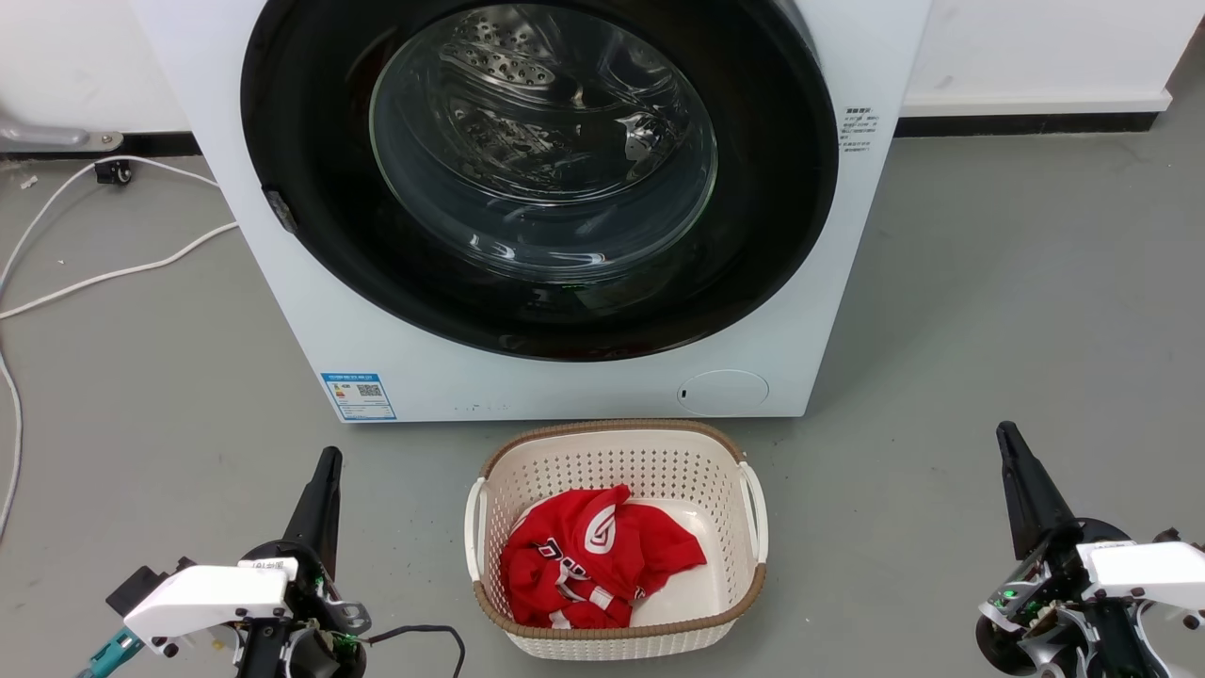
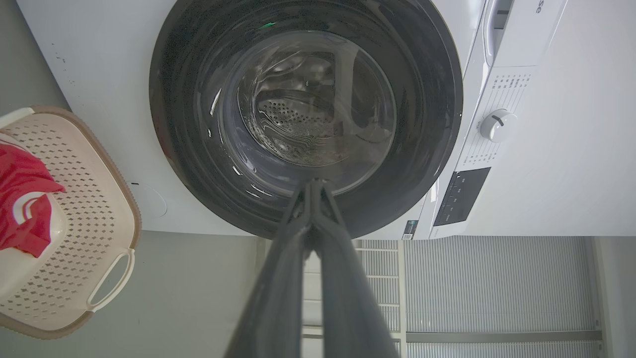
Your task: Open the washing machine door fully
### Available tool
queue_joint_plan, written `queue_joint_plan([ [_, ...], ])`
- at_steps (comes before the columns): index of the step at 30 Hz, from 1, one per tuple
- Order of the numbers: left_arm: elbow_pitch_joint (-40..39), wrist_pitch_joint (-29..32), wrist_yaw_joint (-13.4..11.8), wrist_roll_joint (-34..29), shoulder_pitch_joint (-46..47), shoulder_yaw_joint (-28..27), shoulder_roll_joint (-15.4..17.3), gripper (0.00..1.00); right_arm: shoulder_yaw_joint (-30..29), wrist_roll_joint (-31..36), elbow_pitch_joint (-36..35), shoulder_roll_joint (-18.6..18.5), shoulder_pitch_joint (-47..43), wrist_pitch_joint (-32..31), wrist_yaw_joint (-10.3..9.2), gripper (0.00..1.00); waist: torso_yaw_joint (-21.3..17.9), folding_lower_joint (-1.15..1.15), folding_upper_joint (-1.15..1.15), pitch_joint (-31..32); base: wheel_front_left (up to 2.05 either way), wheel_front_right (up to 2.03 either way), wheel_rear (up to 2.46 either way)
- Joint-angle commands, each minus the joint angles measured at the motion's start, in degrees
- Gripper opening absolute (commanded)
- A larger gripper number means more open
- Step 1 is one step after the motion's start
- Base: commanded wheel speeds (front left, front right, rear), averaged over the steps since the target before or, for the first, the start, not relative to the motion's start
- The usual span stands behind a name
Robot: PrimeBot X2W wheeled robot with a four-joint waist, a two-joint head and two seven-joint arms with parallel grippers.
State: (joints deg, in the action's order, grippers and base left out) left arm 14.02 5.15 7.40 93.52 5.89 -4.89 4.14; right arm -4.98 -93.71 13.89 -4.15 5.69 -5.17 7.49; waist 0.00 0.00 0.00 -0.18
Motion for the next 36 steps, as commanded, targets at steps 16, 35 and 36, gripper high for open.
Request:
queue_joint_plan([
  [16,-0.13,-0.69,-0.01,-0.21,-0.29,0.51,-0.38,1.00,0.59,0.62,-0.33,0.37,-0.77,1.08,0.00,1.00,0.01,0.00,0.00,-0.05,0.00,0.00,0.00],
  [35,-8.35,-6.23,0.03,-18.32,-0.04,2.42,0.02,1.00,1.54,24.94,-9.60,0.60,-2.13,6.29,0.00,1.00,0.42,0.00,0.00,-0.20,0.00,0.00,0.00],
  [36,-8.35,-6.23,0.03,-18.32,-0.04,2.42,0.02,1.00,1.54,24.94,-9.60,0.60,-2.13,6.29,0.00,1.00,0.42,0.00,0.00,-0.20,0.00,0.00,0.00],
])
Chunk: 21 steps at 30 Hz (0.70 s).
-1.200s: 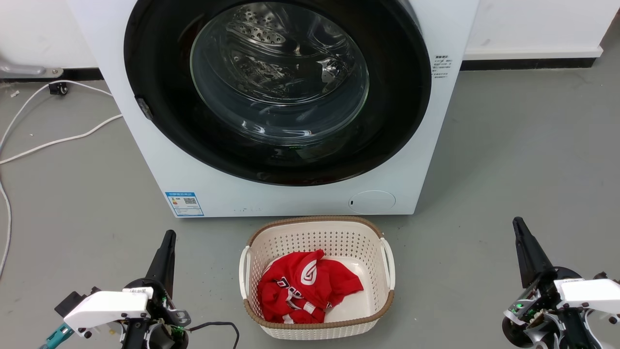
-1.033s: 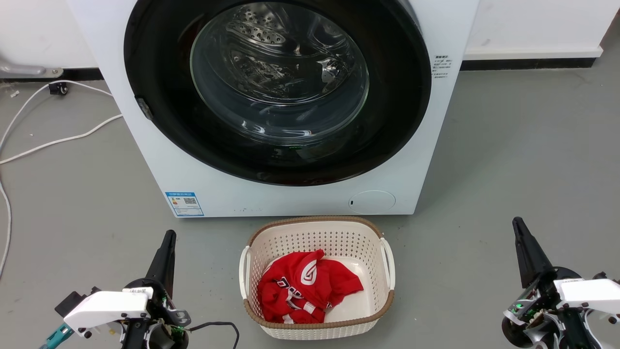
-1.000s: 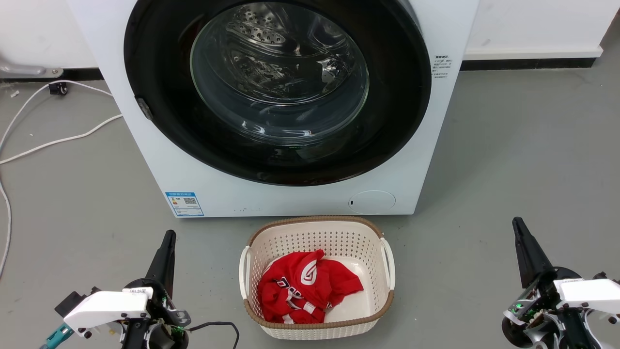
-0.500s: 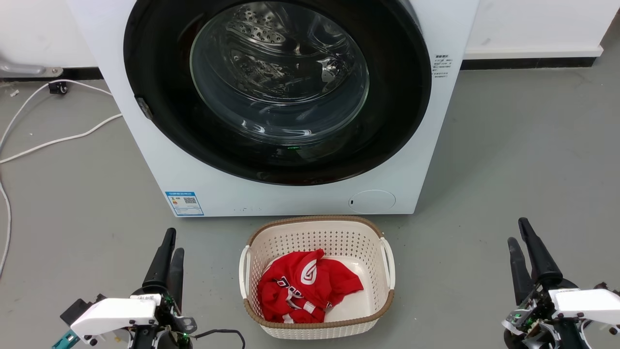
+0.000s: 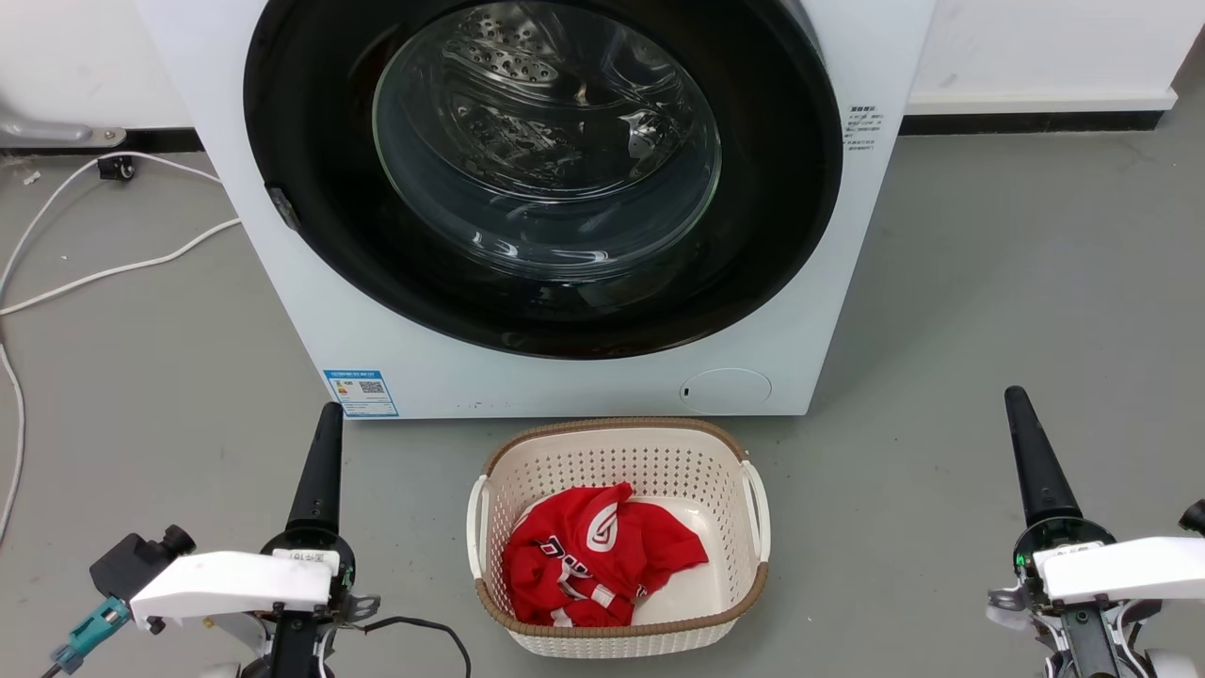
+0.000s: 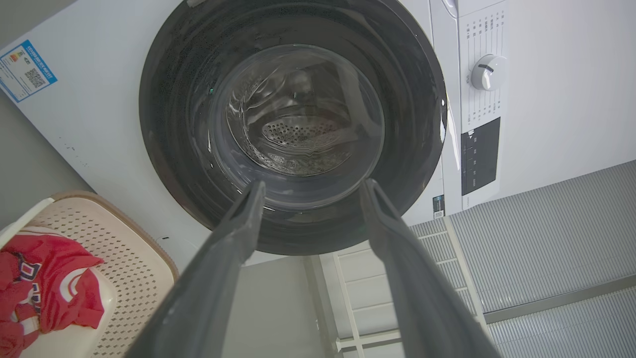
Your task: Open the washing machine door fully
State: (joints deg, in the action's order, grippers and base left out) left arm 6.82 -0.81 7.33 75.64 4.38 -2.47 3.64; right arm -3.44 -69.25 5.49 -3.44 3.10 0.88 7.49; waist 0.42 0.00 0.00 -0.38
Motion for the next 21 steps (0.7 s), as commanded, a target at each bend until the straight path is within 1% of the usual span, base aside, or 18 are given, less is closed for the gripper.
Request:
queue_joint_plan([
  [1,-1.46,-0.52,0.09,-1.67,1.46,0.04,0.51,1.00,0.10,1.98,-1.52,-0.09,0.31,0.46,0.00,1.00,0.00,0.00,0.00,0.00,0.00,0.00,0.00],
  [14,-3.77,-3.15,0.12,-17.97,1.13,-0.32,0.75,1.00,1.05,21.49,-3.69,0.04,-1.60,3.10,0.00,1.00,-0.32,0.00,0.00,-0.03,0.00,0.00,0.00],
  [21,-4.63,-4.44,0.13,-26.43,0.89,-0.40,0.90,1.00,1.21,29.22,-3.98,0.11,-2.35,3.99,0.00,1.00,-0.49,0.00,0.00,0.03,0.00,0.00,0.00],
])
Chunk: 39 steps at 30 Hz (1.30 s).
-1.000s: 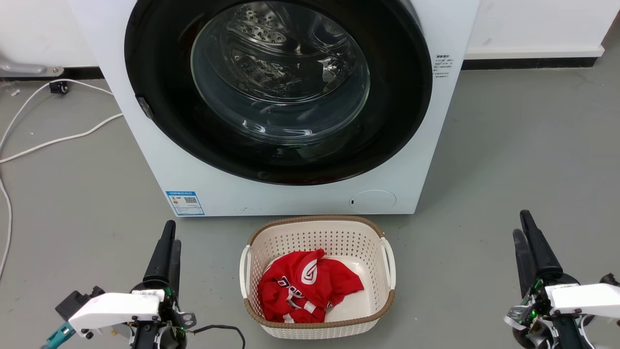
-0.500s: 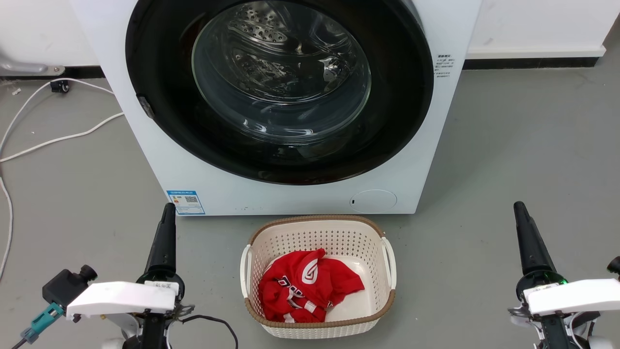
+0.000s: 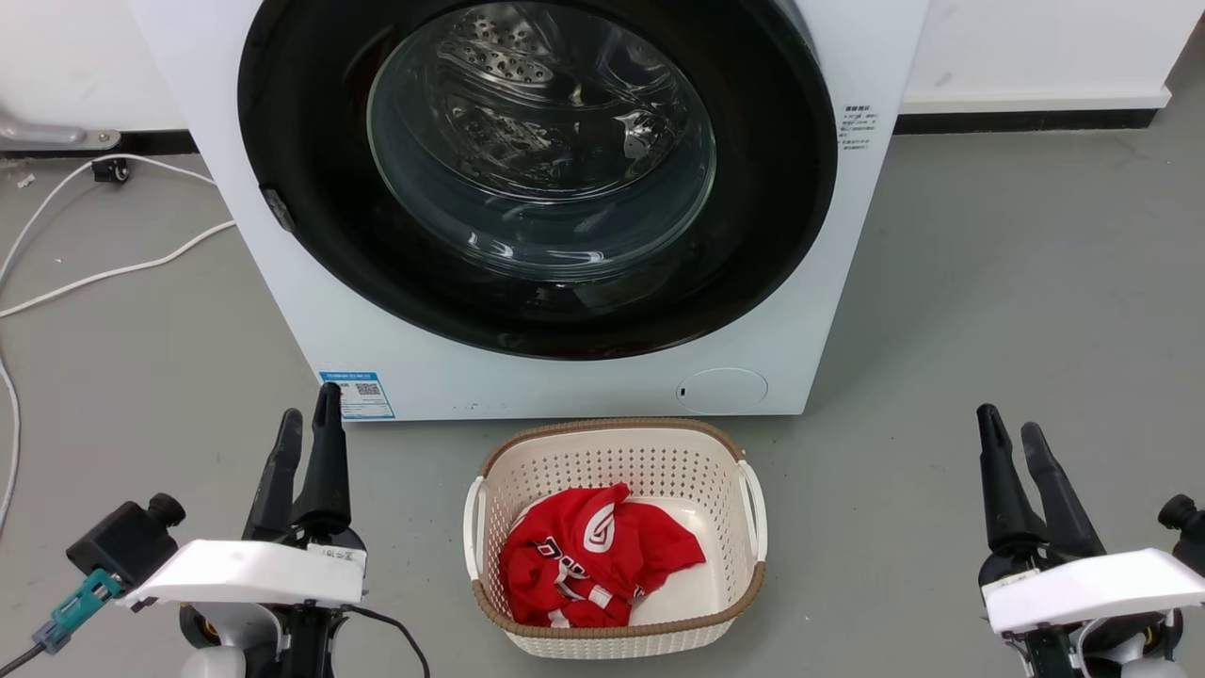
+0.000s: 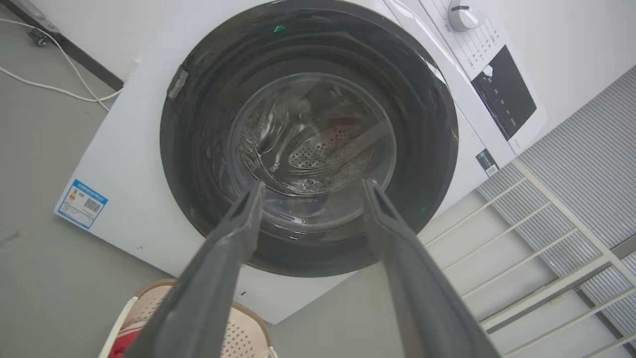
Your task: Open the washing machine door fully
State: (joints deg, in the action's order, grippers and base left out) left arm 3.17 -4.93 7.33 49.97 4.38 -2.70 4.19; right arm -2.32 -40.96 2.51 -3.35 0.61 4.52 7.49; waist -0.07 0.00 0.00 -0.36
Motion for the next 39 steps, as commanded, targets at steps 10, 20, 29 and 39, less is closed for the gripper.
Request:
queue_joint_plan([
  [10,-1.98,-2.02,0.13,-11.61,0.60,0.27,0.47,1.00,0.32,10.69,-2.32,0.10,-0.37,0.57,0.00,1.00,-0.17,0.00,0.00,-0.03,0.00,0.00,0.00],
  [20,-2.44,-3.55,-0.95,-20.46,-0.28,2.13,1.18,1.00,0.24,19.06,-3.07,0.19,-1.00,0.22,0.00,1.00,-0.30,0.00,0.00,0.01,0.00,0.00,0.00],
  [29,-2.91,-4.81,-2.58,-26.73,-1.17,3.98,1.92,1.00,0.03,25.59,-2.88,0.26,-0.70,0.47,0.00,1.00,-0.26,0.00,0.00,0.03,0.00,0.00,0.00],
  [39,-3.95,-6.14,-4.35,-31.73,-2.04,5.13,2.22,1.00,0.38,30.06,-2.97,0.33,-0.54,1.03,0.00,1.00,0.05,0.00,0.00,0.27,0.00,0.00,0.00],
])
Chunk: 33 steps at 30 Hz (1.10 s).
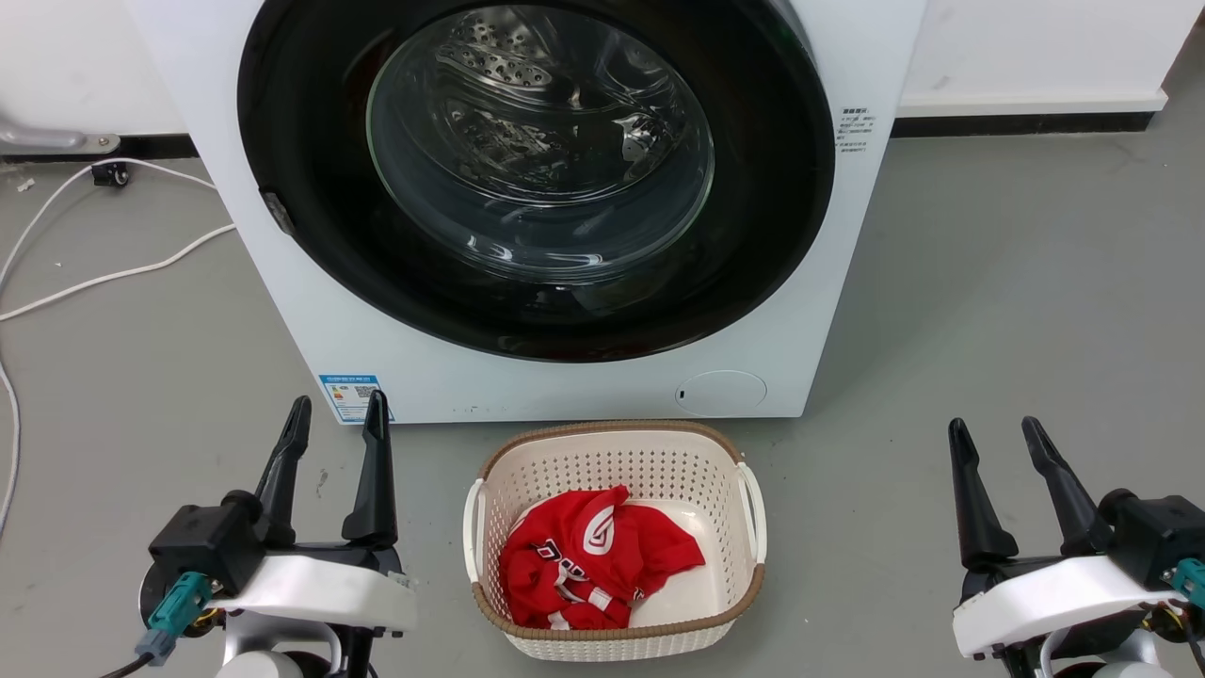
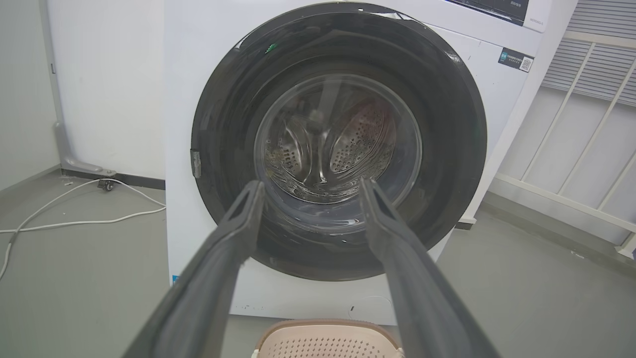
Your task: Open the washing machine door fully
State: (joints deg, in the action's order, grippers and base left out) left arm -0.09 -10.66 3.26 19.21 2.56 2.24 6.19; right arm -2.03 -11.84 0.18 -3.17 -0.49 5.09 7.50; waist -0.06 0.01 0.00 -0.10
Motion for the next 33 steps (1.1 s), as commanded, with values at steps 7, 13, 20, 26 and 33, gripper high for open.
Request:
queue_joint_plan([
  [7,-0.22,-1.25,-0.44,-3.99,-0.66,0.88,0.24,1.00,0.13,4.01,-0.77,0.20,0.39,0.65,-0.02,1.00,0.38,-0.01,0.00,0.17,0.00,0.00,0.00],
  [13,0.10,-1.87,-0.77,-6.69,-0.68,1.00,0.26,1.00,0.04,6.74,-0.91,0.24,0.20,0.81,-0.02,1.00,0.51,-0.01,0.00,0.24,0.00,0.00,0.00],
  [20,0.40,-2.57,-0.84,-9.26,-0.92,1.12,0.12,1.00,-0.07,7.84,-0.97,0.28,-0.06,1.98,-0.02,1.00,0.50,-0.01,0.00,0.39,0.00,0.00,0.00],
  [26,0.93,-3.25,-0.81,-11.17,-0.86,0.64,-0.28,1.00,0.07,9.81,-1.02,0.32,-0.26,2.78,-0.02,1.00,0.61,-0.01,0.00,0.40,0.00,0.00,0.00],
  [33,1.24,-3.93,-0.25,-12.78,-0.72,-0.13,-0.80,1.00,0.27,10.54,-0.55,0.36,-0.53,3.57,-0.02,1.00,0.61,-0.01,0.00,0.24,0.00,0.00,0.00],
])
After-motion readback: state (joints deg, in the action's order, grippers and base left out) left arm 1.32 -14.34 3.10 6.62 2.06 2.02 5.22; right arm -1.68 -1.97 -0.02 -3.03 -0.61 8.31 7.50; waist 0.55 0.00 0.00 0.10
